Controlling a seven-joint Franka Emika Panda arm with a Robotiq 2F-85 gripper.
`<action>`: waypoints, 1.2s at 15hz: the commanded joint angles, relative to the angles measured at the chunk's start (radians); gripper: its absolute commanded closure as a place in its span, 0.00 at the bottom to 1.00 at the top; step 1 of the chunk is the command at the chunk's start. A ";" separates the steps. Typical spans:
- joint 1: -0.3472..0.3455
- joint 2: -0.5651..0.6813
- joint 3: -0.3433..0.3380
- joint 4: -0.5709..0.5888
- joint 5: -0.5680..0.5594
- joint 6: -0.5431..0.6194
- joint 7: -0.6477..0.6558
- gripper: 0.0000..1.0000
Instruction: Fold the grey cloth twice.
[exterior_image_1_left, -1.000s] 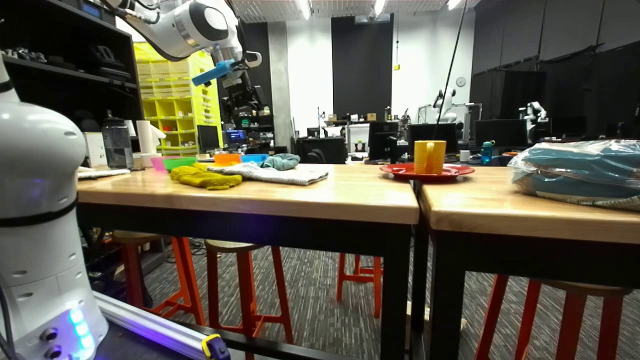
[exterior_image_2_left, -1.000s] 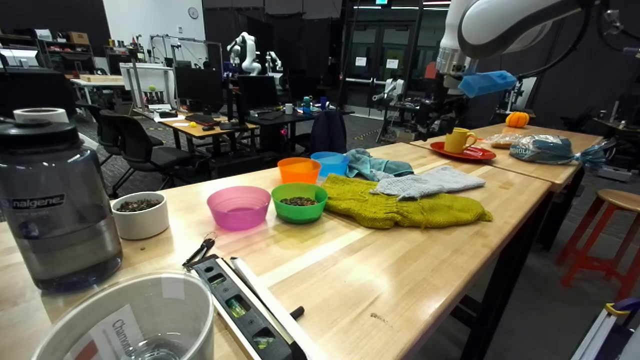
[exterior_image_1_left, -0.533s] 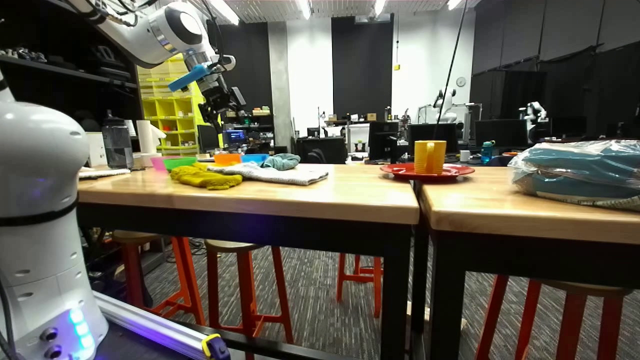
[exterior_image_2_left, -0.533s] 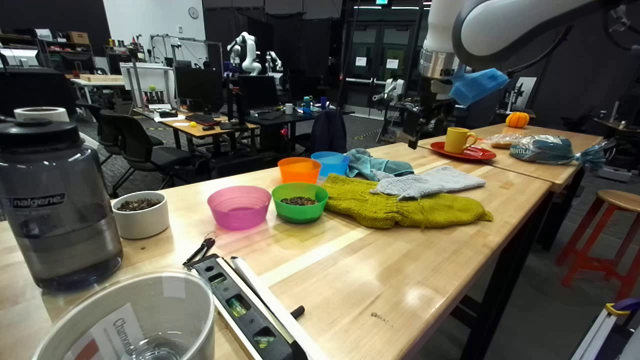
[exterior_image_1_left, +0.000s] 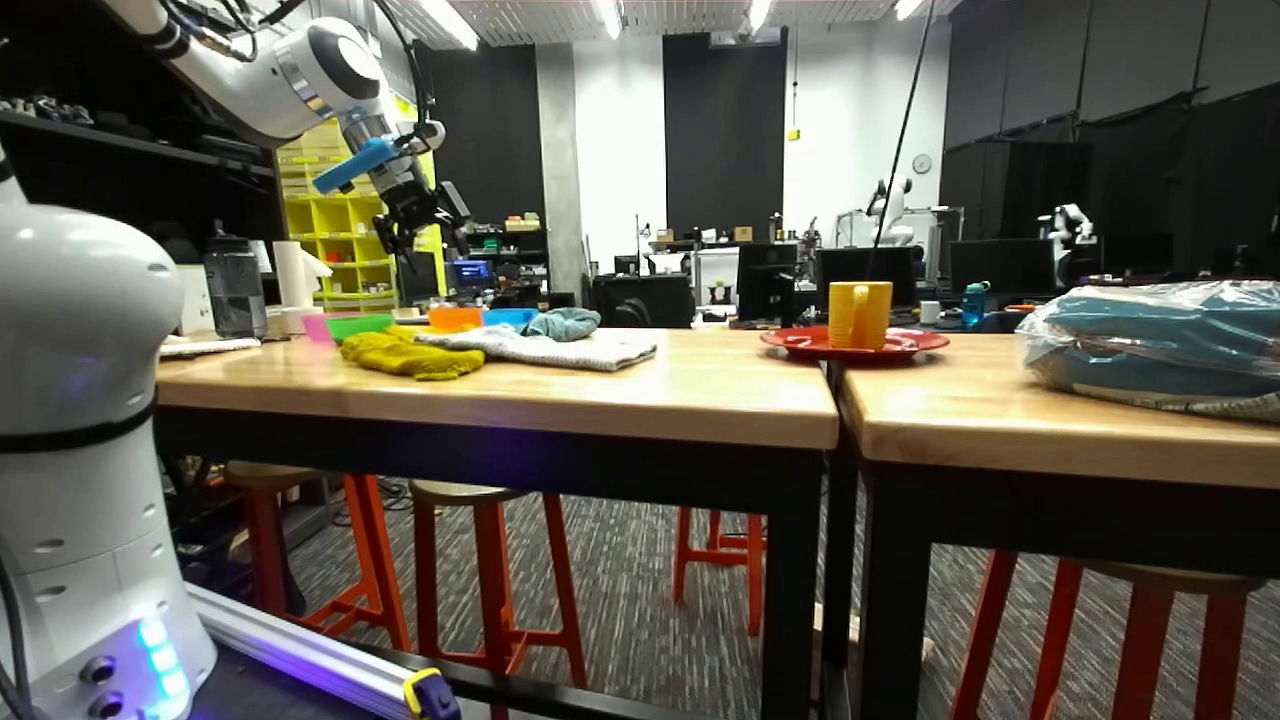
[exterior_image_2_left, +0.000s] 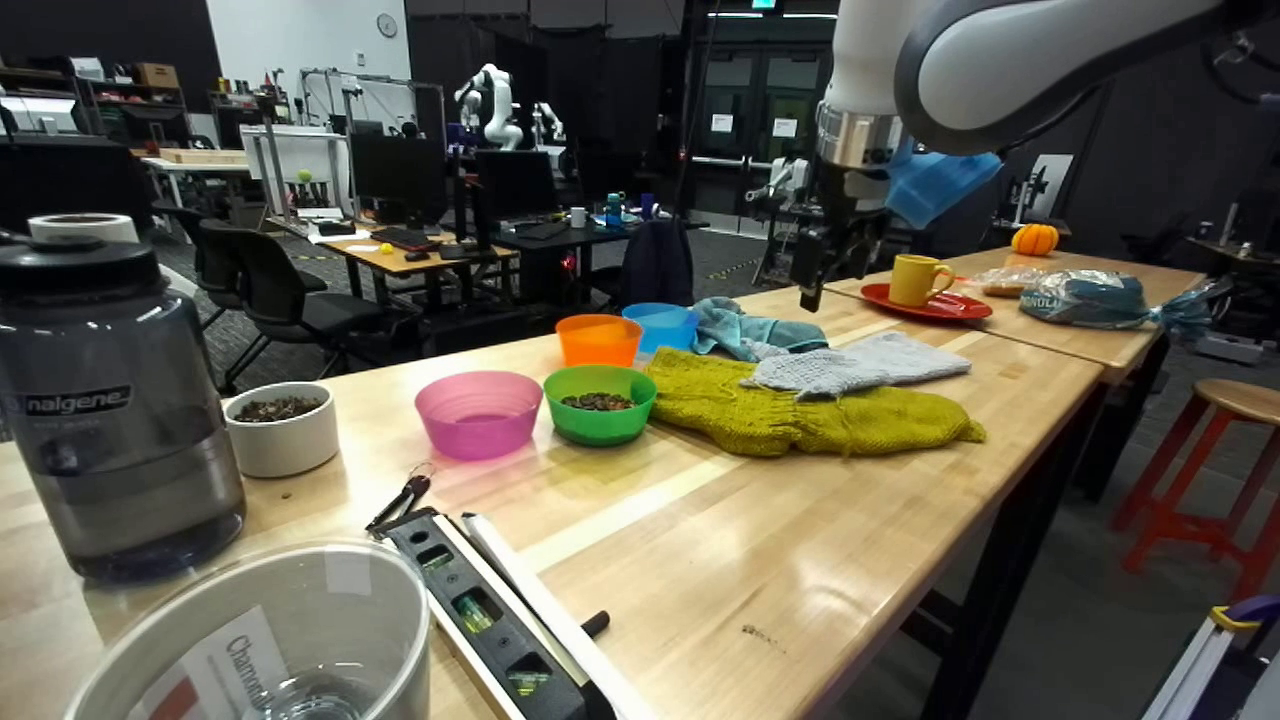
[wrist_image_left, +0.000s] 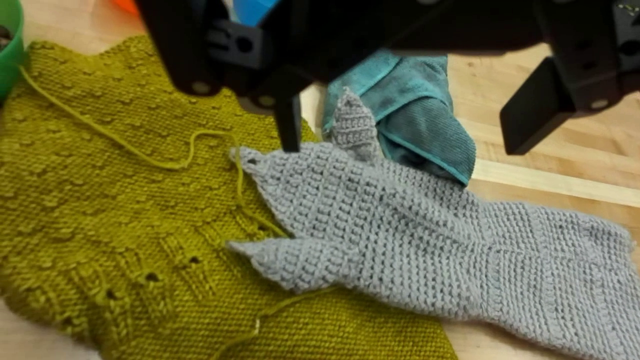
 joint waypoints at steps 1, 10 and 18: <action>0.011 0.001 -0.009 0.001 -0.004 0.003 0.003 0.00; 0.011 0.001 -0.010 -0.001 -0.003 0.007 0.003 0.00; 0.007 0.064 0.011 0.032 -0.023 -0.026 0.036 0.00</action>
